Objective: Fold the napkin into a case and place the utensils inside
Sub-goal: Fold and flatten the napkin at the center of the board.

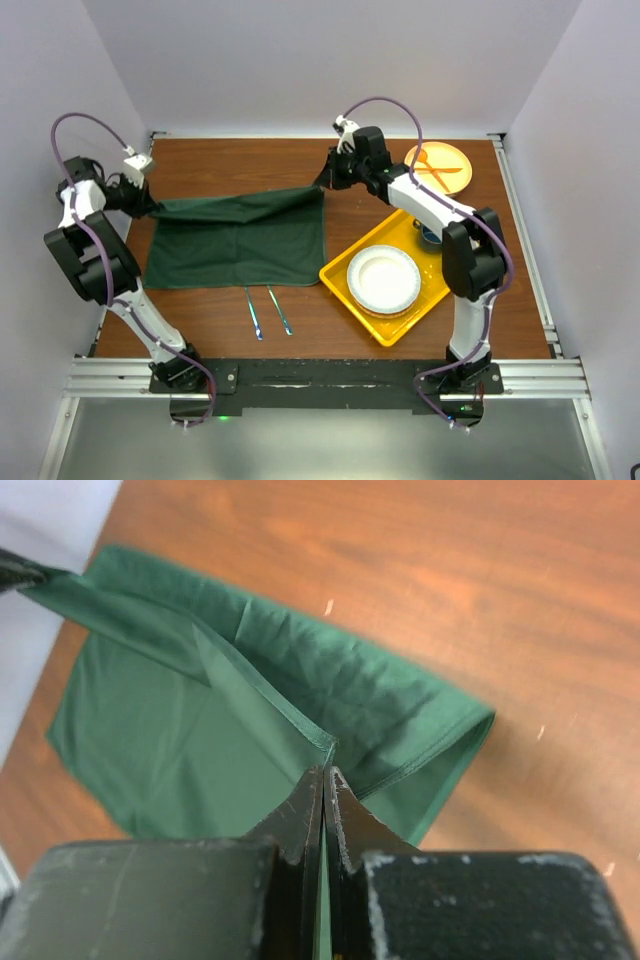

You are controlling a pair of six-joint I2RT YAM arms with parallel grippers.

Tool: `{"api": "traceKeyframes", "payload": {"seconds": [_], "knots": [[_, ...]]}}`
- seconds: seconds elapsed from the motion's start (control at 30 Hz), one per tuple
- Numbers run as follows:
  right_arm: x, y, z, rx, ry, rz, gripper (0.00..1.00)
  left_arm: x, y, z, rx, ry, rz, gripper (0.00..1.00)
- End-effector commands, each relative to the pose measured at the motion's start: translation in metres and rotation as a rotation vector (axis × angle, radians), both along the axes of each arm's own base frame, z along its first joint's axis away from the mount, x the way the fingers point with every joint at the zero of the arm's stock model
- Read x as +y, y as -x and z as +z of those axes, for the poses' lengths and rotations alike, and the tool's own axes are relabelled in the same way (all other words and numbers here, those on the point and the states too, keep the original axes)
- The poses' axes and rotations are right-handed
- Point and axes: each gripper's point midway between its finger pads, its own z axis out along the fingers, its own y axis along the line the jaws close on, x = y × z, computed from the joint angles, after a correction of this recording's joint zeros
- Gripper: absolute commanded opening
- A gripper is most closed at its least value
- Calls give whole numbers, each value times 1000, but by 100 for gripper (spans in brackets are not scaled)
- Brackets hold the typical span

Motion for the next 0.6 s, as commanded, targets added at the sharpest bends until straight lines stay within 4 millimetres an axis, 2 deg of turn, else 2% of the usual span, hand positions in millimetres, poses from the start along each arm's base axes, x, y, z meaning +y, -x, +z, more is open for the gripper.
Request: {"api": "traceKeyframes", "payload": {"seconds": [0.0,0.17,0.23,0.47,0.57], "knots": [[-3,39,9,3,45,97,0,15,55,1,48,-91,-70,0],[-1,75,-8,46,104,191,0,29,88,-5,82,-128,-81,0],[2,90,-16,56,129,223,0,27,100,-8,99,-128,-94,0],[0,108,-39,35,240,291,0,11,125,-29,124,-146,-140,0],[-1,114,-46,33,271,333,0,6,136,-37,146,-150,-156,7]]}}
